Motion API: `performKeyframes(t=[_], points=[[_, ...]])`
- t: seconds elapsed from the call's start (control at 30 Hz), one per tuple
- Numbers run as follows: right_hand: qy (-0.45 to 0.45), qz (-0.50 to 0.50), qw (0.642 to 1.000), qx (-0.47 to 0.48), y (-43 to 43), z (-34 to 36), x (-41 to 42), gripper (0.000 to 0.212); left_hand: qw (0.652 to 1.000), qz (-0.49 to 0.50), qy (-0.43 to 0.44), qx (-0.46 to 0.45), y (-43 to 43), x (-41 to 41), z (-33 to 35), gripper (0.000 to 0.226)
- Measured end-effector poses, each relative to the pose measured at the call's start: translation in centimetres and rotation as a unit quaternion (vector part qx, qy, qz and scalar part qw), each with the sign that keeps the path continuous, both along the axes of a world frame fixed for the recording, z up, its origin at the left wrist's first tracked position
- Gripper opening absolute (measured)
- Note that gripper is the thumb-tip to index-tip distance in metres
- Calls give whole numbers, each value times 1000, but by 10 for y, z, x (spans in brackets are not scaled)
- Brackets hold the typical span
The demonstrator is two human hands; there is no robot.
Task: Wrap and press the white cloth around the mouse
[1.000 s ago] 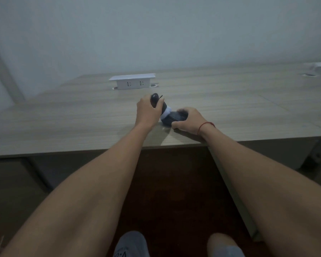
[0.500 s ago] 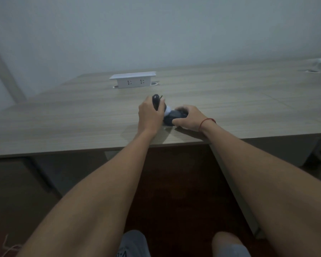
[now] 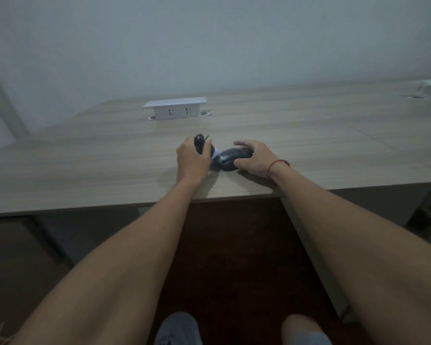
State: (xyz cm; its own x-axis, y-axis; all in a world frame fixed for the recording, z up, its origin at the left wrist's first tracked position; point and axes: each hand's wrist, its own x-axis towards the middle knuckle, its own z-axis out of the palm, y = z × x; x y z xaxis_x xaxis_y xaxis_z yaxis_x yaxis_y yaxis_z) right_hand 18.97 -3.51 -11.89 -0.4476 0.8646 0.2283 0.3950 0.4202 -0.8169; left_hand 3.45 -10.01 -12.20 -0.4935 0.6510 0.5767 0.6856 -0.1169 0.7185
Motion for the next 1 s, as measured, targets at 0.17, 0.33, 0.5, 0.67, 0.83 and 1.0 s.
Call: performKeyframes(t=[0.17,0.33,0.5,0.67,0.83,1.0], points=[[-8,-42,999,9,3,-2,0,63,999,-15,28,-9,-8,1,0,24],[-29,-17,999,-43,2,-1,3,82,999,-15,37,29,-15,4,3,26],[-117,-24,992,26,-4,-1,1,88,996,-30,32,76,-13,15,15,23],[-105,2,995,-2,-5,2,3,97,994,-27,96,-33,-4,10,4,24],[-110,10,994,-22,-3,4,3,103,998,-15,57,6,0,10,10,26],[-120,21,992,-20,-1,6,3,76,996,-53,62,33,6,24,22,20]])
